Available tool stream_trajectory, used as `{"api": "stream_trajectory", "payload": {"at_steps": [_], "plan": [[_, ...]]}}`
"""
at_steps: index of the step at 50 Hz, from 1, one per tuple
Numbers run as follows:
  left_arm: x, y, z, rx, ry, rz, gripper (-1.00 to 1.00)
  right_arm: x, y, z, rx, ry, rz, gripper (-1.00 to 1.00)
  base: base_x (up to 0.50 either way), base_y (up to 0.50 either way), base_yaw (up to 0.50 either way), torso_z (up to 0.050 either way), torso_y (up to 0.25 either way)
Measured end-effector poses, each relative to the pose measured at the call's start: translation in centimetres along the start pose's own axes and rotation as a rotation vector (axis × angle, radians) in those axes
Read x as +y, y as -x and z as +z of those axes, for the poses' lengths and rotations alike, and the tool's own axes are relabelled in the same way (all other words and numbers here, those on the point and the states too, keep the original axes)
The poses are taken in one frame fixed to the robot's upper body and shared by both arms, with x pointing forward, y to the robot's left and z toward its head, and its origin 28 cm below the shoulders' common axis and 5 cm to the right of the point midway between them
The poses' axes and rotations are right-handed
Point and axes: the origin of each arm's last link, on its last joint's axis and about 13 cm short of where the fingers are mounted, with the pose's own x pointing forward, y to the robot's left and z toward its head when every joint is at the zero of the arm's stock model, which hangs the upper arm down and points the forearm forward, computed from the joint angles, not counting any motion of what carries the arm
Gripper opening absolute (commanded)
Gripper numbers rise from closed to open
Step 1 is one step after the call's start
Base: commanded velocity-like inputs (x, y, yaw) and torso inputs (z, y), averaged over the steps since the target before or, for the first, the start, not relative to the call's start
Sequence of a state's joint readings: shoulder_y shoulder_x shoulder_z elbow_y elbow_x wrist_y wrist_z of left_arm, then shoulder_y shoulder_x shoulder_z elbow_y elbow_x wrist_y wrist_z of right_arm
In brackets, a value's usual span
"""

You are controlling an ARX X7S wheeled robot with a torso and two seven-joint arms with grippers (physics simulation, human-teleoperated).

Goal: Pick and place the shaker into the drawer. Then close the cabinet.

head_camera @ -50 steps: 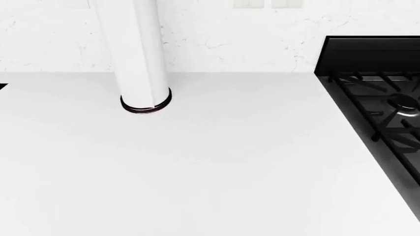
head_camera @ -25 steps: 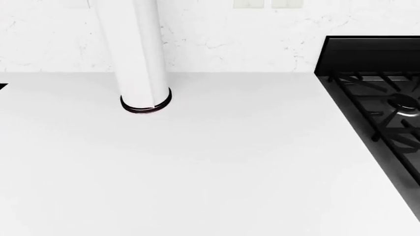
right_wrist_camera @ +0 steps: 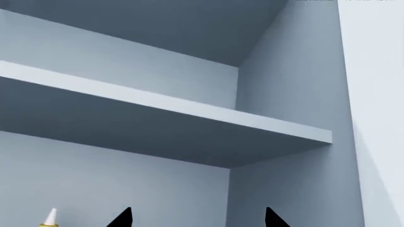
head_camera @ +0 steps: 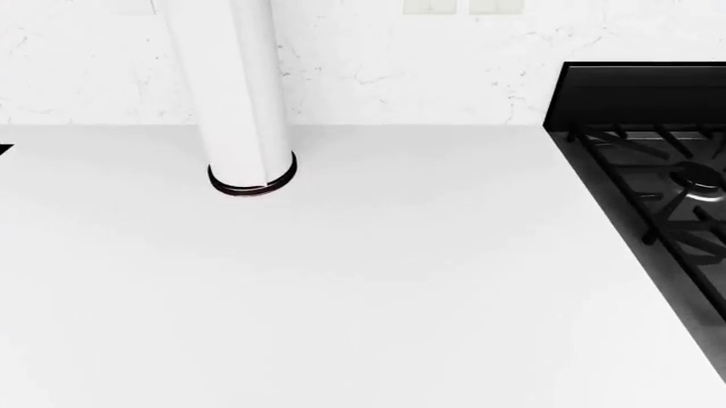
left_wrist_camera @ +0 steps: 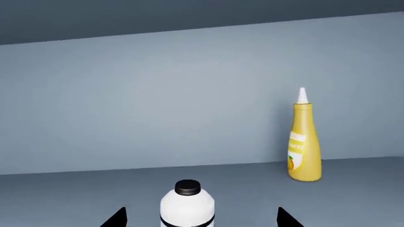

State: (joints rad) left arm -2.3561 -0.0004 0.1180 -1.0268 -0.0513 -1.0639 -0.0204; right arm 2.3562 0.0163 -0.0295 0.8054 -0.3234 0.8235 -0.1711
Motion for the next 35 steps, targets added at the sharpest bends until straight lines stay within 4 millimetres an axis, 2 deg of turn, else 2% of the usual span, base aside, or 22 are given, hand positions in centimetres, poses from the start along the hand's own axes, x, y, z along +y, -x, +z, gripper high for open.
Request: {"api": "stream_trajectory", "payload": {"at_steps": [19, 35], "plan": [[-0.6, -1.7, -1.8, 0.046, -0.023, 0.046, 1.0, -0.2, -0.1, -0.2, 0.005, -0.011, 0.002, 1.0, 0.0, 0.0, 0.0, 0.0, 0.0], [-1.1, -2.5, -2.6, 0.03, -0.073, 0.09, 1.0, -0.5, 0.0, -0.2, 0.016, -0.014, 0.0, 1.0, 0.0, 0.0, 0.0, 0.0, 0.0]]}}
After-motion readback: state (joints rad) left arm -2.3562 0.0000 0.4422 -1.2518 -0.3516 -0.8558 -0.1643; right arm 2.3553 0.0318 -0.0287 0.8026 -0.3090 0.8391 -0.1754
